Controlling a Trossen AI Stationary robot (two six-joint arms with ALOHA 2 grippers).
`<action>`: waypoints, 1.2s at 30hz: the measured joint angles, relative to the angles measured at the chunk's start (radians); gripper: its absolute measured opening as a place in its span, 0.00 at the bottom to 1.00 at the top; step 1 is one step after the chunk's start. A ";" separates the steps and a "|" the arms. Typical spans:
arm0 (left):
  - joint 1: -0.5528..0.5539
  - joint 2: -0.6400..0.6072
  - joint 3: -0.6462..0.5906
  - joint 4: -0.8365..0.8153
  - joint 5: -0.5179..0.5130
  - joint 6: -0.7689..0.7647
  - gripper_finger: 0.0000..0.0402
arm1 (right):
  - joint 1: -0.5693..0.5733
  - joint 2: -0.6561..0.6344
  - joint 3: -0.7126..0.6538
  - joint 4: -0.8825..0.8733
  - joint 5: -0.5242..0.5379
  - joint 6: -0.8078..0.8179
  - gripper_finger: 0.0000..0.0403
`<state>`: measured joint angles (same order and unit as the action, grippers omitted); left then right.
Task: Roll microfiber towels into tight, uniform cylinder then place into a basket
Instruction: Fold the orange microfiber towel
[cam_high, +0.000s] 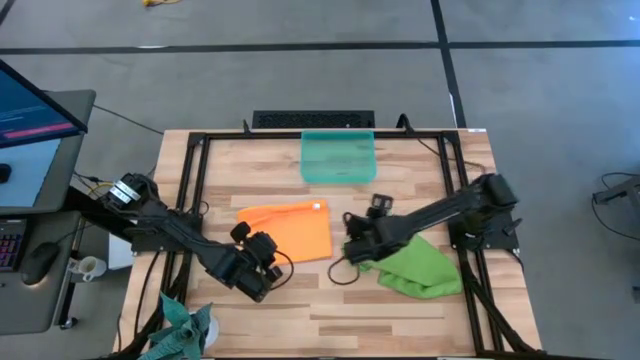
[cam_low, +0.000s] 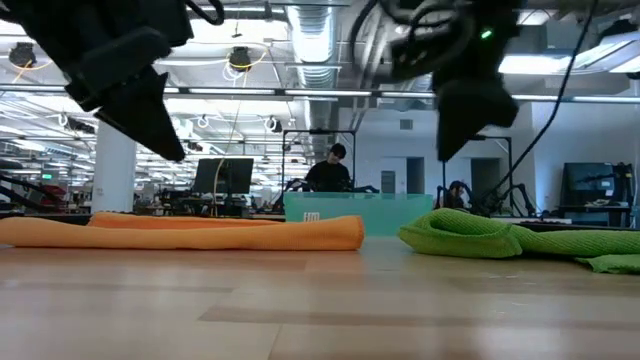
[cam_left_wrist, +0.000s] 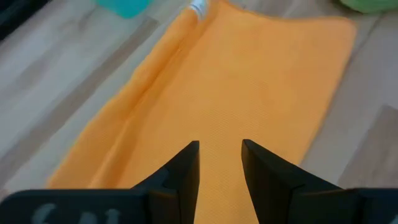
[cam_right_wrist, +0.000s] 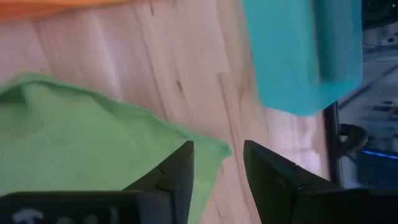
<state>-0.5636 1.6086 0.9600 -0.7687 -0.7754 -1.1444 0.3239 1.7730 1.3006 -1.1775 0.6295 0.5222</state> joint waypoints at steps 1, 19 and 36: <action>0.013 0.005 0.000 0.023 -0.003 0.020 0.28 | 0.008 -0.044 -0.035 0.022 0.001 0.012 0.38; 0.246 0.164 0.000 0.316 0.127 0.261 0.28 | -0.019 -0.399 -0.375 0.611 0.107 -0.106 0.33; 0.148 0.231 0.004 0.476 0.433 0.856 0.28 | -0.074 -0.360 -0.389 0.644 0.101 -0.059 0.33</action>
<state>-0.4154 1.8394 0.9644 -0.2930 -0.3421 -0.2883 0.2503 1.4128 0.9112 -0.5336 0.7309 0.4635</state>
